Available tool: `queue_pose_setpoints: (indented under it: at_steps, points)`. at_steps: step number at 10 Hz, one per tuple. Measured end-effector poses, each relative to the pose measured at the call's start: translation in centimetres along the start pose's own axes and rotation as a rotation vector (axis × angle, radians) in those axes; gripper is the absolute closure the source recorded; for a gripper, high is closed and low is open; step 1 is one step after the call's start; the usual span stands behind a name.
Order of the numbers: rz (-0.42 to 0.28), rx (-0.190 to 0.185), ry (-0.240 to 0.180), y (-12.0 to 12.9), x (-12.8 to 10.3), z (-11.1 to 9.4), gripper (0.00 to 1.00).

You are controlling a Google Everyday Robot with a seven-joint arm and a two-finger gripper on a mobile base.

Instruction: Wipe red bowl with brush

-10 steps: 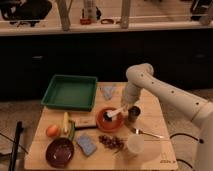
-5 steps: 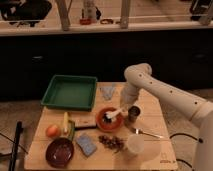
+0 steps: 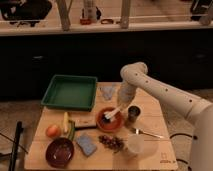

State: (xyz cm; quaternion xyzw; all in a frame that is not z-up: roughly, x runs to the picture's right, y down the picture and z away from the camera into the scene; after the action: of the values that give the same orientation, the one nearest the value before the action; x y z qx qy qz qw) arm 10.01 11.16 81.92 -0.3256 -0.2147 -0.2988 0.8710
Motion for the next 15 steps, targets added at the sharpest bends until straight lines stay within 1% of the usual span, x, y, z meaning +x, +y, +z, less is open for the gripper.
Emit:
queue_pose_setpoints:
  at_steps: [2,4,7,10,11,15]
  points:
    - [-0.038,-0.007,-0.016,-0.7,0.0,0.9,1.00]
    - [-0.055,-0.020,-0.039,-0.9,0.5,2.5,1.00]
    - [-0.071,-0.036,-0.076,-1.1,1.1,5.0,1.00]
    - [-0.073,-0.050,-0.087,-1.3,1.8,6.3,1.00]
    - [-0.072,-0.050,-0.085,-1.3,2.0,6.3,1.00]
    - [-0.071,-0.036,-0.061,-1.4,2.7,4.7,1.00]
